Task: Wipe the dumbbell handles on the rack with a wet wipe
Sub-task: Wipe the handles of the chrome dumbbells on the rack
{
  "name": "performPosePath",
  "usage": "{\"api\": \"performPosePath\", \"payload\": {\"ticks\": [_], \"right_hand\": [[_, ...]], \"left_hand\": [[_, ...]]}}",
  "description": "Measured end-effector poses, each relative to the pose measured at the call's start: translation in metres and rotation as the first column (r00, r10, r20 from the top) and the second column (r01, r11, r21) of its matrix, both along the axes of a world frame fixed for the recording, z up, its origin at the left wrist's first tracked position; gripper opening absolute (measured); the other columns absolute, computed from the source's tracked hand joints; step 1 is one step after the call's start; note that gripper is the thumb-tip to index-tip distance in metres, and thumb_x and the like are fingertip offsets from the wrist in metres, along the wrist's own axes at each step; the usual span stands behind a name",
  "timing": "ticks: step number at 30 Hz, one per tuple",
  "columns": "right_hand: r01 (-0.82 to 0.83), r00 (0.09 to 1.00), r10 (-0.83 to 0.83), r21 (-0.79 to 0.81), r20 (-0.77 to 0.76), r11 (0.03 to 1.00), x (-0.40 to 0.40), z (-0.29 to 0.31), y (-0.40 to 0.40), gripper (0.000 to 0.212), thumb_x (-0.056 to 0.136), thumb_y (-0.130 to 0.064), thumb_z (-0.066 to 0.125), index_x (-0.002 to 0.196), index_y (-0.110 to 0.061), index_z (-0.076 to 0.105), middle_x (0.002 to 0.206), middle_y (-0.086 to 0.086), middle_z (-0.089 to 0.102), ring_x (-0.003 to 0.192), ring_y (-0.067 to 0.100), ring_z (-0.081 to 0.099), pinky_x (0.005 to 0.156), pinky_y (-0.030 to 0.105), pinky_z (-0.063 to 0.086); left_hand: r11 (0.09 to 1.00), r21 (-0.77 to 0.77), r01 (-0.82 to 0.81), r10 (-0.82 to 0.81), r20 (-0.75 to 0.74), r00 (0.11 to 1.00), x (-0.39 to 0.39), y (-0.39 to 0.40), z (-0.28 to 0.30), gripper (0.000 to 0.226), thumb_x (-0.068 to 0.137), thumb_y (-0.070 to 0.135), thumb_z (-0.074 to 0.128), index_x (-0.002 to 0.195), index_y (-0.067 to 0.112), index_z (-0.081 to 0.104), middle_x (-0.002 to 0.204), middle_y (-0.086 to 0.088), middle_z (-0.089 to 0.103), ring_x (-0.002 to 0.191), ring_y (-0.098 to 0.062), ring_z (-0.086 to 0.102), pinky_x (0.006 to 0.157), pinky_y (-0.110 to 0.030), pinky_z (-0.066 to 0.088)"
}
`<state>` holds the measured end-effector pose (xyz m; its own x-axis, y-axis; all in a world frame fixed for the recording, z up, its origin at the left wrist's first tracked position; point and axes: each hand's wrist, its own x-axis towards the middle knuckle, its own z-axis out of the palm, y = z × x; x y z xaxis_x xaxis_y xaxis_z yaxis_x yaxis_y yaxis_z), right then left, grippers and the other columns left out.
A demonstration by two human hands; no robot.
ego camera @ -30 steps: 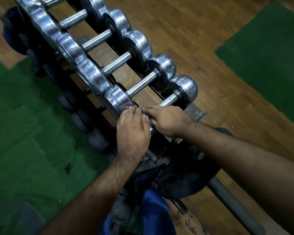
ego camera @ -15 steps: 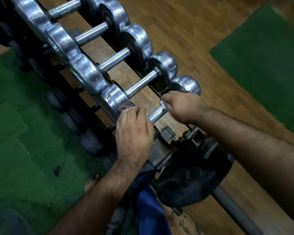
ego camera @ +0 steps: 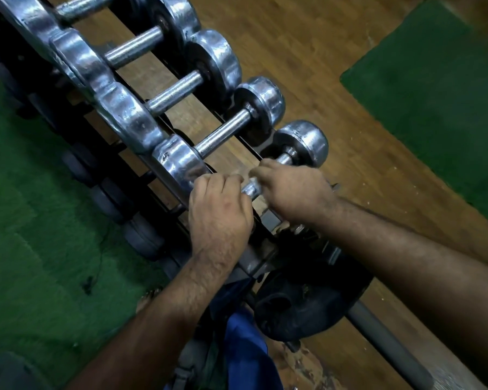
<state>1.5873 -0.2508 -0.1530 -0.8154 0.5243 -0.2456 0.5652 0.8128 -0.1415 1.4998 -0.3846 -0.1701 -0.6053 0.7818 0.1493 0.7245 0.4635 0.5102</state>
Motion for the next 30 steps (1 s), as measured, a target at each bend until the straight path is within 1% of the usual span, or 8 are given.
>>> {"api": "performPosePath", "payload": {"ticks": [3,7,11,15,19,24,27,30], "right_hand": [[0.161,0.987,-0.161,0.087,-0.014,0.983,0.003,-0.003,0.014,0.028,0.100,-0.035,0.033,0.112,-0.031,0.058,0.110,-0.013,0.058,0.079,0.018,0.063,0.053,0.027,0.040],[-0.030,0.997,0.028,-0.032,-0.071,0.999,0.002,-0.003,-0.018,0.029,0.101,-0.041,0.036,0.122,-0.036,0.056,0.116,-0.016,0.057,0.081,0.016,0.065,0.056,0.029,0.047],[0.199,0.970,-0.193,0.029,-0.148,0.979,0.017,-0.012,0.005,0.032,0.103,-0.041,0.036,0.130,-0.036,0.052,0.133,-0.020,0.049,0.086,0.015,0.066,0.057,0.027,0.046],[-0.030,0.989,0.020,-0.065,-0.147,0.997,0.011,-0.014,-0.026,0.037,0.101,-0.046,0.035,0.136,-0.041,0.045,0.135,-0.021,0.048,0.081,0.014,0.067,0.056,0.028,0.049],[0.198,0.967,-0.189,0.035,-0.173,0.980,0.021,-0.015,0.005,0.033,0.102,-0.045,0.034,0.131,-0.040,0.050,0.134,-0.022,0.047,0.087,0.014,0.066,0.056,0.027,0.048],[0.001,0.979,-0.011,-0.052,-0.201,0.999,0.018,-0.014,-0.018,0.034,0.101,-0.045,0.037,0.132,-0.040,0.050,0.132,-0.022,0.049,0.084,0.012,0.067,0.057,0.028,0.050],[0.210,0.945,-0.209,-0.025,-0.251,0.977,0.028,-0.021,-0.002,0.034,0.103,-0.043,0.036,0.134,-0.039,0.050,0.140,-0.024,0.045,0.089,0.012,0.067,0.055,0.023,0.041],[0.140,0.966,-0.145,-0.041,-0.216,0.989,0.022,-0.024,-0.026,0.037,0.101,-0.042,0.038,0.137,-0.037,0.047,0.149,-0.018,0.040,0.080,0.018,0.068,0.054,0.025,0.043]], "left_hand": [[1.000,-0.002,-0.001,0.001,-0.006,1.000,0.004,0.000,0.000,0.032,0.084,0.019,0.044,0.101,0.008,0.069,0.095,-0.008,0.064,0.095,-0.028,0.052,0.084,-0.044,0.048],[1.000,-0.028,0.002,-0.002,0.004,1.000,0.003,0.000,-0.002,0.037,0.085,0.023,0.042,0.103,0.007,0.069,0.096,-0.010,0.064,0.097,-0.030,0.053,0.088,-0.045,0.046],[1.000,0.003,0.008,-0.008,-0.006,1.000,0.002,0.000,-0.003,0.027,0.085,0.018,0.046,0.097,0.007,0.067,0.093,-0.010,0.062,0.093,-0.029,0.052,0.085,-0.044,0.046],[1.000,-0.005,-0.022,0.022,-0.002,1.000,-0.001,0.002,-0.003,0.030,0.083,0.021,0.046,0.099,0.007,0.067,0.099,-0.012,0.062,0.095,-0.031,0.052,0.084,-0.046,0.047],[1.000,-0.012,-0.009,0.009,-0.018,1.000,0.003,0.000,-0.002,0.025,0.084,0.018,0.049,0.101,0.010,0.066,0.102,-0.009,0.061,0.097,-0.028,0.050,0.085,-0.045,0.046],[1.000,-0.024,-0.011,0.011,-0.024,1.000,0.003,0.000,-0.001,0.029,0.084,0.021,0.045,0.100,0.010,0.066,0.101,-0.010,0.062,0.098,-0.029,0.051,0.086,-0.045,0.046],[1.000,0.004,0.019,-0.019,-0.042,0.999,0.005,-0.002,-0.002,0.022,0.084,0.018,0.047,0.096,0.010,0.064,0.094,-0.009,0.060,0.091,-0.027,0.049,0.083,-0.041,0.042],[1.000,-0.002,0.014,-0.014,-0.020,1.000,0.000,0.001,-0.003,0.025,0.084,0.019,0.045,0.095,0.009,0.065,0.092,-0.009,0.061,0.089,-0.029,0.050,0.082,-0.042,0.043]]}}
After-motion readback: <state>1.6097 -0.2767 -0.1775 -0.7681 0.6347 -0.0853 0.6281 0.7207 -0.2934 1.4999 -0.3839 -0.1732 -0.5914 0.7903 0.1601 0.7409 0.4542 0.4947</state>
